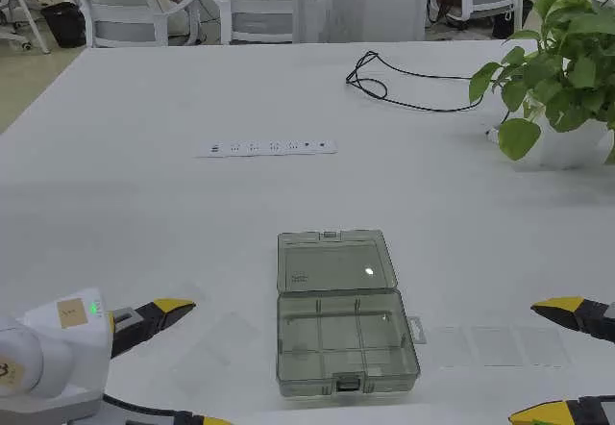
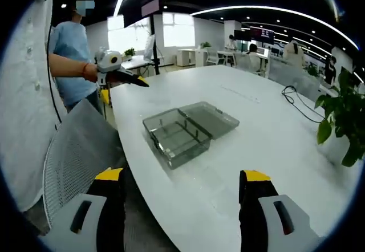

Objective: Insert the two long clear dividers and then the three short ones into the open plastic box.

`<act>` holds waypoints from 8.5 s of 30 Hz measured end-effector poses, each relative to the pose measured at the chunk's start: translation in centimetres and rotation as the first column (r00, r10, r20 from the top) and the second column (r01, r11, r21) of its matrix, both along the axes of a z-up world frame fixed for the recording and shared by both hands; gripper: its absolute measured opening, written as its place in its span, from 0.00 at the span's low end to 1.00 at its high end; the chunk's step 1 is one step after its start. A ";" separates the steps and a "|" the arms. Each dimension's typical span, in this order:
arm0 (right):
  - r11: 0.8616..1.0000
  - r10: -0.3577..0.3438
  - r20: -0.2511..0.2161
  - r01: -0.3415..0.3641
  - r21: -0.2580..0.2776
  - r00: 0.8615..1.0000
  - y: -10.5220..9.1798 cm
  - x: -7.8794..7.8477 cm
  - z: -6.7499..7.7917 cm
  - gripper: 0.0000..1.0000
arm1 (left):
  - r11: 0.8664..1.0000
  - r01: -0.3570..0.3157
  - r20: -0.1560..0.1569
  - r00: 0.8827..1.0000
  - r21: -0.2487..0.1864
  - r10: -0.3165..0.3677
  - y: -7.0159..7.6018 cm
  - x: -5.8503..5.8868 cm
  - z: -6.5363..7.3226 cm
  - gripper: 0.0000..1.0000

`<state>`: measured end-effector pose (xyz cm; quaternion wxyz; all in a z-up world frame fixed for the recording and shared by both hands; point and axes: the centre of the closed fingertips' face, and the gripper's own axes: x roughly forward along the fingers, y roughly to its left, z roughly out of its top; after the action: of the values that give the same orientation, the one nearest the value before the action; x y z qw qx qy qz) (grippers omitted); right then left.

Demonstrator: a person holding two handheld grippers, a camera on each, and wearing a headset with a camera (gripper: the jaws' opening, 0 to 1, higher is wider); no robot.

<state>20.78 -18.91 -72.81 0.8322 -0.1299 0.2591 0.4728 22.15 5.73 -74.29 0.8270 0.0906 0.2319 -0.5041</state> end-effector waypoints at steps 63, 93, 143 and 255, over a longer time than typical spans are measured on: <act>1.000 -0.008 -0.004 0.008 0.011 1.000 0.0 0.3 -0.2 0.80 | 1.000 -0.007 -0.041 0.999 -0.015 0.007 -0.2 0.6 -0.3 1.00; 0.999 -0.030 -0.014 0.031 0.022 0.999 -0.2 0.4 -0.5 0.80 | 0.959 -0.187 -0.142 0.965 0.211 0.219 8.4 6.8 -4.4 0.84; 0.998 -0.053 -0.026 0.054 0.039 0.998 0.3 0.2 -0.9 0.79 | 0.814 -0.156 -0.231 0.914 0.560 0.334 12.1 8.9 -10.6 0.41; 0.810 -0.340 -0.312 0.445 0.382 0.887 13.2 6.3 7.2 0.07 | 0.927 -0.266 -0.246 0.948 -0.266 0.201 -10.3 4.1 6.7 0.32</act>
<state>27.07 -5.76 -65.63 0.8838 0.1750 0.2597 0.3475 26.26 -4.52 -67.62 0.8555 -0.1174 0.2510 -0.4374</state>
